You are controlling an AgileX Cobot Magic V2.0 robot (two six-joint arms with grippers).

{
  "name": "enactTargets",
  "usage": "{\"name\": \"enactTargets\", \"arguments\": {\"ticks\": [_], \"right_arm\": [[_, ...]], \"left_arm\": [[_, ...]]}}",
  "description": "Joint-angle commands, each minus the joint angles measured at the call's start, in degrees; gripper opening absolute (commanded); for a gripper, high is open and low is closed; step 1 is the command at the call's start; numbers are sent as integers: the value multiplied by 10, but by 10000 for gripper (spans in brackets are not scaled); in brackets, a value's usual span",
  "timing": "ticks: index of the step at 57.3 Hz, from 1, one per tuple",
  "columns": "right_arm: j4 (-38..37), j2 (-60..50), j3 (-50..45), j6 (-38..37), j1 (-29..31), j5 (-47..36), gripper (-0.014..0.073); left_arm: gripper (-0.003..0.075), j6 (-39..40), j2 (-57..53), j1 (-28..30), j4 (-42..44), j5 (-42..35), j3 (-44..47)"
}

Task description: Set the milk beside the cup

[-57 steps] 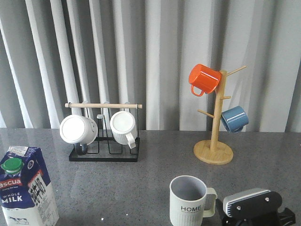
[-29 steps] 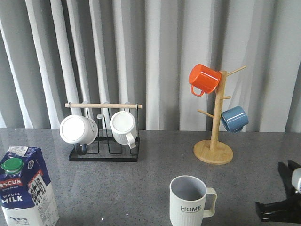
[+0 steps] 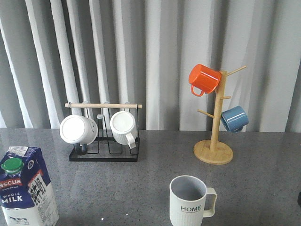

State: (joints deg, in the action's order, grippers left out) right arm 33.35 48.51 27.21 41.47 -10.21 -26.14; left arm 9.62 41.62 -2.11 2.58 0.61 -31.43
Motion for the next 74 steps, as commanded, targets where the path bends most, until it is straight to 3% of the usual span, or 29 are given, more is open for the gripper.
{"name": "enactTargets", "arguments": {"ticks": [1, 15, 22, 32, 41, 74], "right_arm": [[-94, -11, 15, -117, 31, -16, -3], [-352, -14, 15, -408, 93, 40, -3], [-405, -14, 15, -483, 93, 35, -3], [-410, -13, 15, -474, 93, 31, -3], [-408, -13, 15, -403, 93, 26, -3], [-408, -12, 15, -405, 93, 33, -3]], "left_arm": [[533, 5, -2, -3, -3, -42, -19], [533, 5, -2, -3, -3, -42, -19], [533, 5, -2, -3, -3, -42, -19], [533, 5, -2, -3, -3, -42, -19], [533, 5, -2, -3, -3, -42, -19], [533, 5, -2, -3, -3, -42, -19]]}}
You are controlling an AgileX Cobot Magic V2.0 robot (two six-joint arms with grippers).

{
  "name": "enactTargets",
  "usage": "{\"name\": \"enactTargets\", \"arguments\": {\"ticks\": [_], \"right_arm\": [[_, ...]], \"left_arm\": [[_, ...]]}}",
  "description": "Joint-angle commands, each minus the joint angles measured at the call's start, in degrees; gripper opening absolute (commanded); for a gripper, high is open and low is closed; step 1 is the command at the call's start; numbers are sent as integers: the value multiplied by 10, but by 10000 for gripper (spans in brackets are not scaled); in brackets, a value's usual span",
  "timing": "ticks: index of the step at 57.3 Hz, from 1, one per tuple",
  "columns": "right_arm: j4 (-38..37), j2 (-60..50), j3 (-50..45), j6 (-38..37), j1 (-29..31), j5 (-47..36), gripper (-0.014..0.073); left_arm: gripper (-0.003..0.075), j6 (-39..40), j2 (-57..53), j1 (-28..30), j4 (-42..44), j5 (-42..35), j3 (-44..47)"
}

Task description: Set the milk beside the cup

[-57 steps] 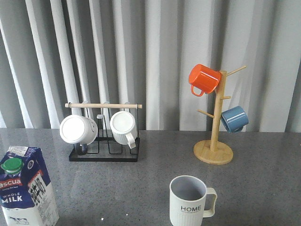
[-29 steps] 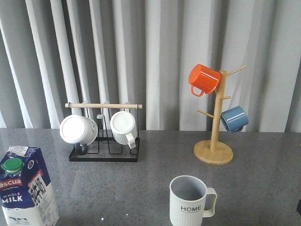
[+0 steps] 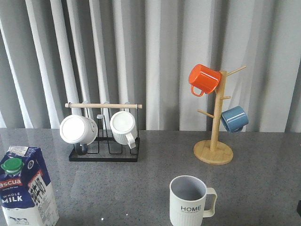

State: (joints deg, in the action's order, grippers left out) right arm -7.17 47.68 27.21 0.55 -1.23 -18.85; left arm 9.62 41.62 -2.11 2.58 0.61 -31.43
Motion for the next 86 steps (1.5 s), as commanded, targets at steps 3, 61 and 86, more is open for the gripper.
{"name": "enactTargets", "arguments": {"ticks": [3, 61, 86], "right_arm": [[-3, -3, 15, 5, 4, -40, -3], [-3, -3, 15, 5, 4, -39, -3], [-3, -3, 15, 5, 4, -39, -3]], "left_arm": [[533, 5, -2, -3, -3, -42, -19], [724, -4, 41, -28, 12, -264, 95], [722, -9, 214, -28, 15, -496, 121]]}}
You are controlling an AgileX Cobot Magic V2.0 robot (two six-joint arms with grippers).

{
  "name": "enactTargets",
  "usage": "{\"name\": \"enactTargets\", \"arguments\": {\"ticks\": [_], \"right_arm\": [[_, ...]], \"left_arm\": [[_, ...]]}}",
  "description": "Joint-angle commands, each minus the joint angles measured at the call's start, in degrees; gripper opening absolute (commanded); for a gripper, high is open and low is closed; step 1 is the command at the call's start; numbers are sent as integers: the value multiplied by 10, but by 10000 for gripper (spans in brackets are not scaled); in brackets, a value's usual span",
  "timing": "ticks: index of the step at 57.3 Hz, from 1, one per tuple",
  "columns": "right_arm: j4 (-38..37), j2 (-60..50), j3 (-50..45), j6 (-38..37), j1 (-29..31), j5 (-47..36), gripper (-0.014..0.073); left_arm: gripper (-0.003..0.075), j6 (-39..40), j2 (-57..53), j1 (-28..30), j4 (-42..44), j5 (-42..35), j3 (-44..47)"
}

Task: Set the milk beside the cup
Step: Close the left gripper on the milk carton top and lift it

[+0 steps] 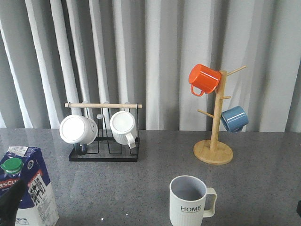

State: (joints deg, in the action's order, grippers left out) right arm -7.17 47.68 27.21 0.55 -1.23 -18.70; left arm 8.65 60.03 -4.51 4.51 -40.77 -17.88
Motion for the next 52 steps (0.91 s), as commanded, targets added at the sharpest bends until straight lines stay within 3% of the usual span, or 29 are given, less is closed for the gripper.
{"name": "enactTargets", "arguments": {"ticks": [1, 11, 43, 52], "right_arm": [[-3, -3, 15, 5, 4, -41, -3], [-3, -3, 15, 5, 4, -41, -3], [-3, -3, 15, 4, 4, -40, -3], [-3, -3, 15, 4, 4, -40, -3]], "left_arm": [[722, 0, 36, -4, -6, -86, -15], [719, 1, 96, -4, -29, -124, -27], [711, 1, 190, -1, -29, -58, -129], [659, 0, 204, -1, -45, -62, -129]]}}
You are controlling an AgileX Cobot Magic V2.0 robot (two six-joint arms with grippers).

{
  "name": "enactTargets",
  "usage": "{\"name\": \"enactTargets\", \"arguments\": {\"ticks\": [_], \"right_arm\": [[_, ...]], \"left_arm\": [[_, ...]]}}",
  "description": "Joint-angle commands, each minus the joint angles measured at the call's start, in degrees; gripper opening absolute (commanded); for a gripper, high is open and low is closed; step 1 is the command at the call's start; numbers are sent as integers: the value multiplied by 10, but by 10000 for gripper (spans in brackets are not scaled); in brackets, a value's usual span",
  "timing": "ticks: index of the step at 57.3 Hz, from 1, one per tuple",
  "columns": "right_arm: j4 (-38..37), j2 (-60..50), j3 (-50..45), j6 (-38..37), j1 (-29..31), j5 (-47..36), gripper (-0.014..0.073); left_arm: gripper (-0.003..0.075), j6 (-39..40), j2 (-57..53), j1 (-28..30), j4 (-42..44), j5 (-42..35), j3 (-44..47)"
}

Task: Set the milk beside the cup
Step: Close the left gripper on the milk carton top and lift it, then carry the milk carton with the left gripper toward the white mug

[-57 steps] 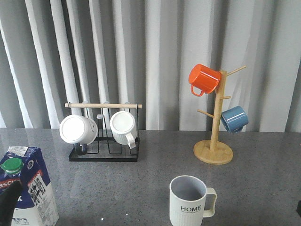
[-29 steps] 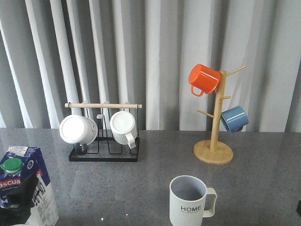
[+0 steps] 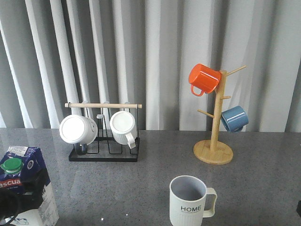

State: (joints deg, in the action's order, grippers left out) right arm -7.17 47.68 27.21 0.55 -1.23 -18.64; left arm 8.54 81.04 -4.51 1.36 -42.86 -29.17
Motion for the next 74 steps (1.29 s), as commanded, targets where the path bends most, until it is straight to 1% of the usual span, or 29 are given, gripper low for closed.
{"name": "enactTargets", "arguments": {"ticks": [1, 6, 13, 17, 23, 28, 35, 49, 53, 57, 62, 67, 69, 74], "right_arm": [[-3, -3, 15, 4, 4, -41, -3], [-3, -3, 15, 4, 4, -41, -3], [-3, -3, 15, 4, 4, -41, -3], [-3, -3, 15, 4, 4, -41, -3], [-3, -3, 15, 4, 4, -41, -3], [-3, -3, 15, 4, 4, -39, -3], [-3, -3, 15, 4, 4, -39, -3], [-3, -3, 15, 4, 4, -39, -3], [-3, -3, 15, 4, 4, -39, -3], [-3, -3, 15, 4, 4, -39, -3], [-3, -3, 15, 4, 4, -39, -3], [-3, -3, 15, 4, 4, -39, -3], [-3, -3, 15, 4, 4, -39, -3], [-3, -3, 15, 4, 4, -39, -3]], "left_arm": [[645, 1, -6, -1, -18, -42, -16], [563, 1, -1, -1, -22, -47, -16], [395, 2, 0, -1, -22, -49, -16], [315, 2, 0, -1, -20, -52, -16], [242, 2, 0, -1, -21, -68, -15], [202, 2, 0, -1, -21, -85, -15], [176, 1, 0, -1, -21, -116, -15], [174, 6, 0, -1, -21, -118, -15], [174, 28, -7, -1, -19, -139, -15], [174, 65, -24, -1, -7, -141, -15], [174, 89, -49, -1, 43, -126, -16], [174, 92, -70, -5, 100, -112, -16], [174, 91, -77, -9, 102, -103, -17], [174, 92, -88, -26, 84, -54, -32]]}}
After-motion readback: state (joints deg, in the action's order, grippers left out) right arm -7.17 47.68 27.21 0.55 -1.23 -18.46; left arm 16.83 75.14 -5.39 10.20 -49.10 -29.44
